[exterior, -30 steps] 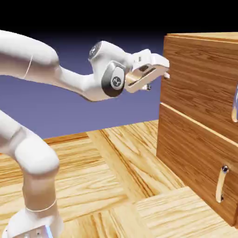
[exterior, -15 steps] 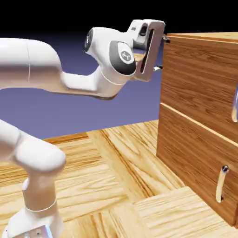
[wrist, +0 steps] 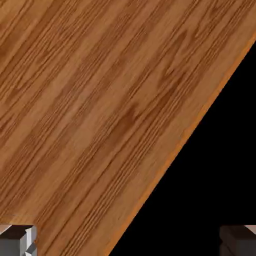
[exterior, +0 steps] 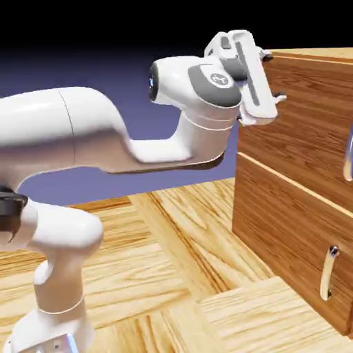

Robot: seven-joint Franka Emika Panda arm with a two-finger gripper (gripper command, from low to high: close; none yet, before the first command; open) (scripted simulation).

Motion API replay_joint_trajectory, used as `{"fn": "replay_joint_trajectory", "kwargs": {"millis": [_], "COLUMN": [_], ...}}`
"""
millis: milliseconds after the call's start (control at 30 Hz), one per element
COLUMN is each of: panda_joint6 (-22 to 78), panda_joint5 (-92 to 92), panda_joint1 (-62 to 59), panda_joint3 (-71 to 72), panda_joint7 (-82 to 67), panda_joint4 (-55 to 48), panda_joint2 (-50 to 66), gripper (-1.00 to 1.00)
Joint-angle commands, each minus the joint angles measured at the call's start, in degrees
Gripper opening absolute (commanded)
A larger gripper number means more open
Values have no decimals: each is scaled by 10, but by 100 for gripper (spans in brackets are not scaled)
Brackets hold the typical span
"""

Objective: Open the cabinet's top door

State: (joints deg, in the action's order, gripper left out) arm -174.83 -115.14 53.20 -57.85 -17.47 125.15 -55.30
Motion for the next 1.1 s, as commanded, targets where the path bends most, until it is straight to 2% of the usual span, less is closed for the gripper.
{"fn": "replay_joint_trajectory", "kwargs": {"millis": [0, 533, 733, 767, 933, 1067], "panda_joint6": [0, -3, -4, -4, 42, 35], "panda_joint5": [-25, -420, -415, -415, -438, -497], "panda_joint1": [11, 192, 290, 290, 225, 210], "panda_joint3": [-13, -211, -256, -257, -222, -219], "panda_joint7": [-13, -219, -229, -229, -185, -85], "panda_joint4": [-8, -131, -220, -220, -147, -146], "panda_joint2": [-5, -83, -74, -74, -62, -21], "gripper": [0, 0, 0, -100, -100, -100]}}
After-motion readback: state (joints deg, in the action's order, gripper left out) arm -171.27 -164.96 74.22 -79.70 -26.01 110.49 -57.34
